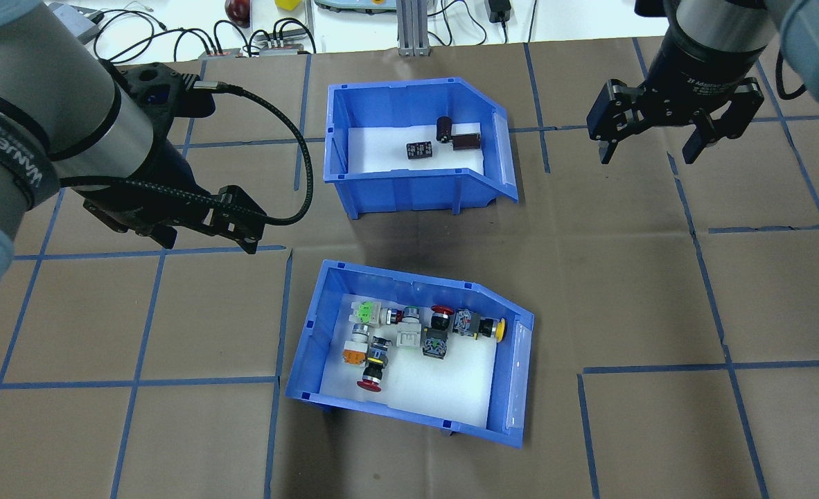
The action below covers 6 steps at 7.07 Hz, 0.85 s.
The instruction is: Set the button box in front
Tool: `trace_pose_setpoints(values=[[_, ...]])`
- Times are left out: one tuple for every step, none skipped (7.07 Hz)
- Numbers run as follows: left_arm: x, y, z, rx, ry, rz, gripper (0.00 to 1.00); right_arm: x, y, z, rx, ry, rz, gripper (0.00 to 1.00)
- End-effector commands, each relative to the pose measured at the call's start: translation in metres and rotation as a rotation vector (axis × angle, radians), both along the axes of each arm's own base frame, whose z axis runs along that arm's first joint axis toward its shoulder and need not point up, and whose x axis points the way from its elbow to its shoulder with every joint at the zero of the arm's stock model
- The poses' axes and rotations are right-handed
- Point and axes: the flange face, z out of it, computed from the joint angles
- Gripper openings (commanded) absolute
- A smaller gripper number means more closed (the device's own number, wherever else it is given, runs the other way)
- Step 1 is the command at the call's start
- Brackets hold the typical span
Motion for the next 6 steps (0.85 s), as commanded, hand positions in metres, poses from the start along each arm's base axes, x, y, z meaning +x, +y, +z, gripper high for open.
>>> trace_pose_setpoints(values=[[0.000, -0.008, -0.027, -0.059, 0.007, 0.022, 0.99, 0.000, -0.003, -0.005, 0.014, 0.002, 0.014, 1.00], [-0.002, 0.004, -0.032, -0.043, 0.029, 0.163, 0.99, 0.001, -0.005, -0.004, 0.008, -0.003, 0.099, 1.00], [-0.001, 0.011, -0.038, -0.027, 0.030, 0.317, 0.99, 0.001, -0.008, -0.004, -0.002, -0.008, 0.221, 1.00], [-0.002, 0.016, -0.045, -0.007, 0.040, 0.464, 0.99, 0.001, -0.017, -0.014, 0.016, -0.014, 0.278, 1.00], [-0.006, 0.024, -0.042, -0.010, 0.047, 0.551, 0.99, 0.003, -0.031, -0.021, 0.028, -0.019, 0.347, 1.00], [-0.012, 0.036, -0.041, 0.002, 0.046, 0.663, 0.99, 0.008, -0.048, -0.024, 0.030, -0.022, 0.442, 1.00]])
